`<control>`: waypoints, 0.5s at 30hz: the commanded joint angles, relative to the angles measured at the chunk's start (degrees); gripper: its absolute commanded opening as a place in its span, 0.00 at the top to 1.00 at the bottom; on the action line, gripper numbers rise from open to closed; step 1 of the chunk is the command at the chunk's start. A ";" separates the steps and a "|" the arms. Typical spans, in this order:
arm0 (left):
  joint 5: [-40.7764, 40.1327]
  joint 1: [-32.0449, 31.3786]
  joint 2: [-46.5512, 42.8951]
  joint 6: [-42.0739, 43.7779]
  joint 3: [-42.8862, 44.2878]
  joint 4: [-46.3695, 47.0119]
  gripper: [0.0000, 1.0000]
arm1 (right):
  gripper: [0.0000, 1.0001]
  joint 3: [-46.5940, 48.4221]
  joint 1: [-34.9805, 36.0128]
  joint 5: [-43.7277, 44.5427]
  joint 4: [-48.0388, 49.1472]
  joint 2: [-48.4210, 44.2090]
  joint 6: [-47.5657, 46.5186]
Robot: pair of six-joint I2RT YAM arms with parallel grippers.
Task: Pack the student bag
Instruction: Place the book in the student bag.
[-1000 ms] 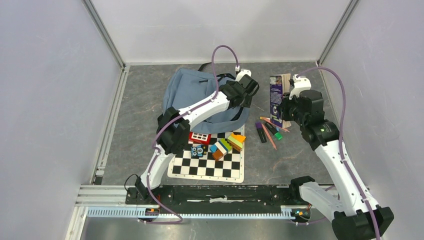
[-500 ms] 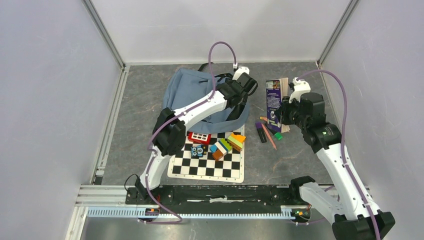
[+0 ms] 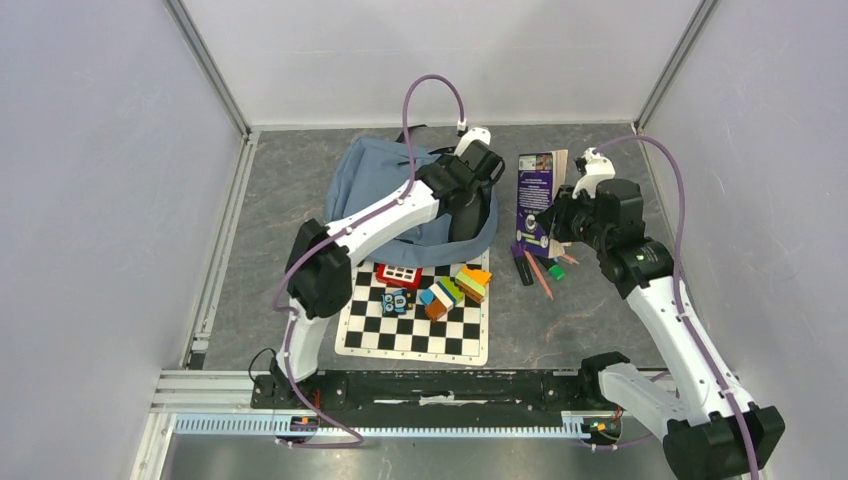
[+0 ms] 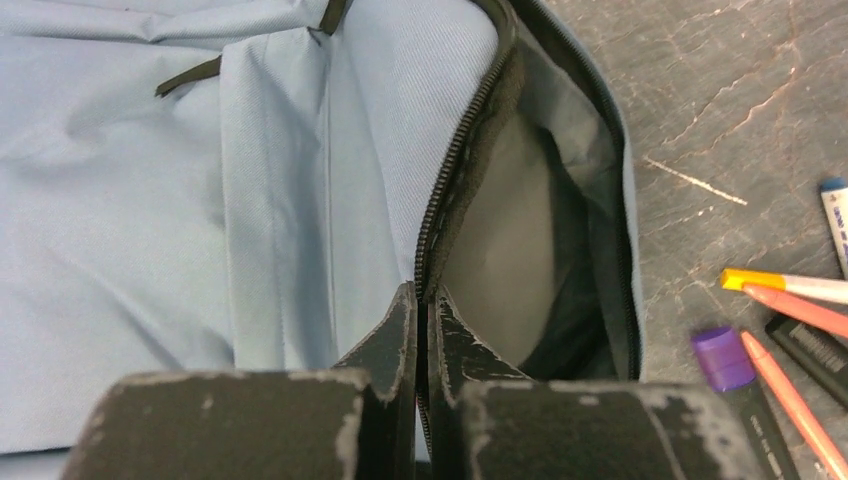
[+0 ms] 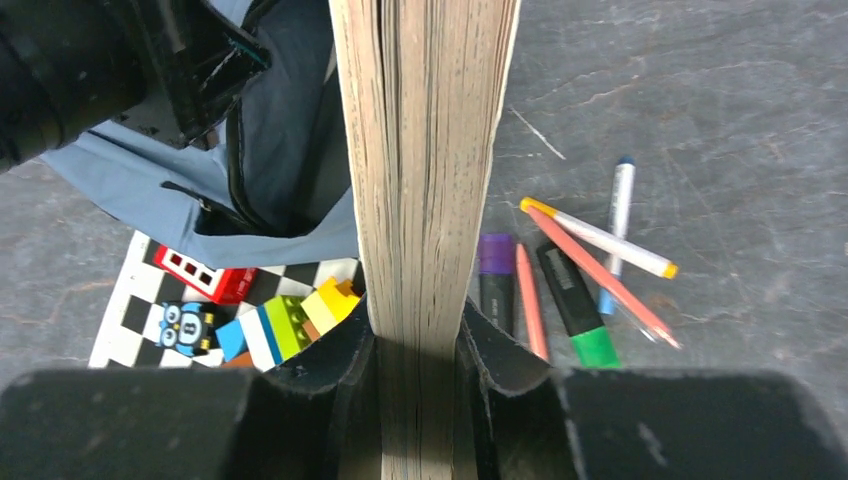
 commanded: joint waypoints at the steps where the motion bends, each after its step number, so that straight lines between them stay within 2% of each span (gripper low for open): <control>1: -1.20 0.46 -10.82 4.79 -2.81 3.04 0.98 | 1.00 -1.33 -0.01 -3.64 12.08 0.34 6.14; 10: 6.53 1.26 -17.48 7.99 -2.60 -1.12 0.98 | 1.00 -3.52 0.05 -13.90 29.79 9.08 19.43; 15: 11.52 2.95 -18.50 7.08 -2.50 -2.57 0.98 | 1.00 -4.93 1.46 -14.95 38.83 14.34 27.78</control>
